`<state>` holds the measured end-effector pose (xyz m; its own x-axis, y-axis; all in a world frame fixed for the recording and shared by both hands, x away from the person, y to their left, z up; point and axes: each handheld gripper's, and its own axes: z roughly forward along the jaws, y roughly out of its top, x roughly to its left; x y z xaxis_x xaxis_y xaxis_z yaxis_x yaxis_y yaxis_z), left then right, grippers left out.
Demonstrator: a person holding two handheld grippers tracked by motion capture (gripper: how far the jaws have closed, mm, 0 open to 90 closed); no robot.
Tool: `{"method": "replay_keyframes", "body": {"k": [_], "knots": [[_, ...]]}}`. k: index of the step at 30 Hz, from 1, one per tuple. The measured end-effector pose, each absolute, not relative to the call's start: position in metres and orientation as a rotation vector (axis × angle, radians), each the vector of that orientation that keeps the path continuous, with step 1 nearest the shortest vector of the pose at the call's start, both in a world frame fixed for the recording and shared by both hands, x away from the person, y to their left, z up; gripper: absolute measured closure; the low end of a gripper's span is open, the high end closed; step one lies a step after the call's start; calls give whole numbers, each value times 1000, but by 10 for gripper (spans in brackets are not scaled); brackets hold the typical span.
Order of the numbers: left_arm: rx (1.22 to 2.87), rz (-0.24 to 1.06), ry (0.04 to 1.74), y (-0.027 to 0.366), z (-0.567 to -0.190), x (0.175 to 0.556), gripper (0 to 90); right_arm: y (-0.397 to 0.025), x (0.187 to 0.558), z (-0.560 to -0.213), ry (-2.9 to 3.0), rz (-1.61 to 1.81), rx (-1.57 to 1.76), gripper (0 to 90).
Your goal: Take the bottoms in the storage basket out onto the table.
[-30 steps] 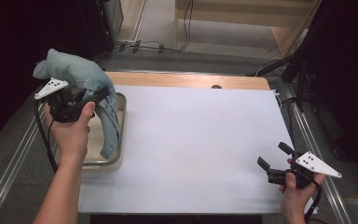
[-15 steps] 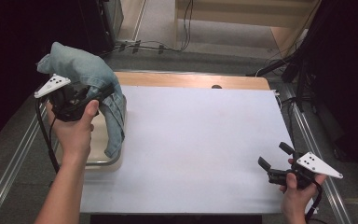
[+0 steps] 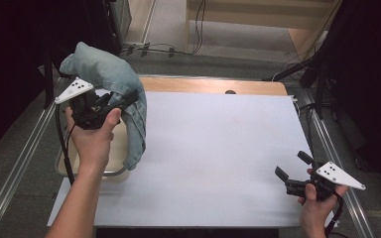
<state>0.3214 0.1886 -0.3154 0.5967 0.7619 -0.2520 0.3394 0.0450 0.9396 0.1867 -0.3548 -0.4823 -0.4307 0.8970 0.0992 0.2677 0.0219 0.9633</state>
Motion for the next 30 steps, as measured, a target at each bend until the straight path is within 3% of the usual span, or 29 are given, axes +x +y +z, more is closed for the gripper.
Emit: {"method": "replay_keyframes", "body": {"k": [30], "knots": [[1651, 278, 852, 122, -341, 322, 510, -353, 186, -481, 1743, 1444, 1180, 0]]}}
